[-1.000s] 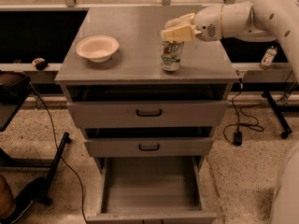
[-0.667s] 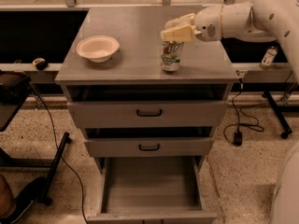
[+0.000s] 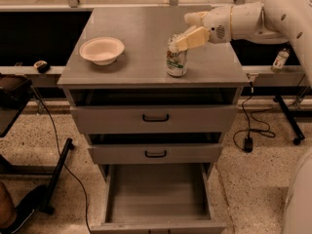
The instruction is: Pick 7up can from bottom drawer and place on counter
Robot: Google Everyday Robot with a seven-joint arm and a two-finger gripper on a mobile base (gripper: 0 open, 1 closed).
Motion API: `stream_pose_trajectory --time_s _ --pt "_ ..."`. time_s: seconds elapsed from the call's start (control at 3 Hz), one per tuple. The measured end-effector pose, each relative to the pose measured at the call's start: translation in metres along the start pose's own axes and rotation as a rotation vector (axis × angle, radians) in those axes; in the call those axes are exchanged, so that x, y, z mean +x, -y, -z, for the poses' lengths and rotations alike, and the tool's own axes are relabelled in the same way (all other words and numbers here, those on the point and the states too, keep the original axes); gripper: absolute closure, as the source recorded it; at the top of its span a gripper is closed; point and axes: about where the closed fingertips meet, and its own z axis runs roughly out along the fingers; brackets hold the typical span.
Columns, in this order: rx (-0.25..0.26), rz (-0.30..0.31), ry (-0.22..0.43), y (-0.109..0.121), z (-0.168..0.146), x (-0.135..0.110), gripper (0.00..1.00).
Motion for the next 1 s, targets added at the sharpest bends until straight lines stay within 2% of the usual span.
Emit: stream_pose_trajectory --time_s 0.33,0.67,1.0 --pt "-0.020 0.020 -0.028 -0.003 0.001 0.003 0.00" --pt "-0.039 0.087 -0.081 -0.009 0.037 0.021 0.00" --pt "-0.058 0.092 -0.083 -0.014 0.033 0.022 0.00"
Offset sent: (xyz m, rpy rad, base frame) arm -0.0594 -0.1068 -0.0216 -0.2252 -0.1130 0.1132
